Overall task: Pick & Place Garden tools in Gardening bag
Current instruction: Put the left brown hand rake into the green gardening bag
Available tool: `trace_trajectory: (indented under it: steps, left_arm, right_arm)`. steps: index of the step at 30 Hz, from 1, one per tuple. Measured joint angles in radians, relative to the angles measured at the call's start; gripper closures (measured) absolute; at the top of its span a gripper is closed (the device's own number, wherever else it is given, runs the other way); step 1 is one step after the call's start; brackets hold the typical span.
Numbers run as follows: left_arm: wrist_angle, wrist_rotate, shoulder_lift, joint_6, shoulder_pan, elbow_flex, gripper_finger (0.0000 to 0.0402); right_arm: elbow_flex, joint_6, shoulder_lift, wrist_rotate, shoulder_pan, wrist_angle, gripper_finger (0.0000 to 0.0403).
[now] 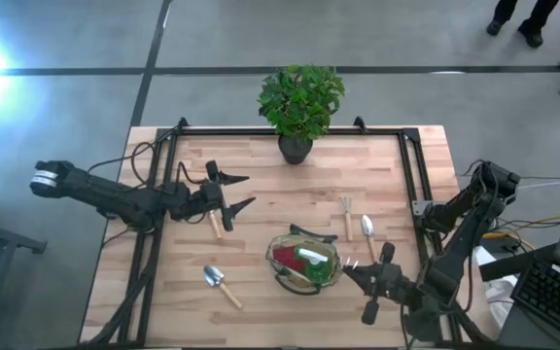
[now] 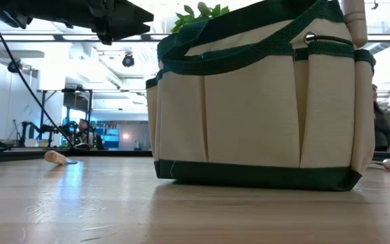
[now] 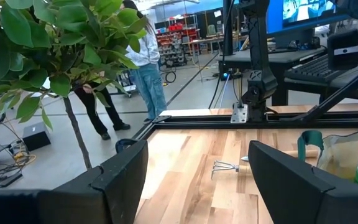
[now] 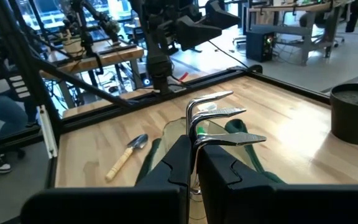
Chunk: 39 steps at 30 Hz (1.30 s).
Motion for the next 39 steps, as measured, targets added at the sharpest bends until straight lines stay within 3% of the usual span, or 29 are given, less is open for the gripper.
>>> trace_trajectory:
  steps: [10,24,33,39]
  left_arm:
    - [0.000,0.000,0.000,0.000,0.000,0.000,0.0122]
    - [0.000,0.000,0.000,0.000,0.000,0.000,0.0122]
    - [0.000,-0.003,0.000,0.000,0.000,0.000,0.0122]
    - [0.000,-0.005,0.000,0.000,0.000,0.000,0.0122]
  right_arm:
    - [-0.028,0.009,0.000,-0.003,-0.013,0.002,0.0394]
    - [-0.110,0.155,0.000,-0.029,-0.015,0.008,0.0394]
    - [-0.183,0.138,0.000,-0.057,-0.015,0.192,0.0394]
    - [-0.199,0.144,0.010,-0.073,-0.015,0.217,0.0394]
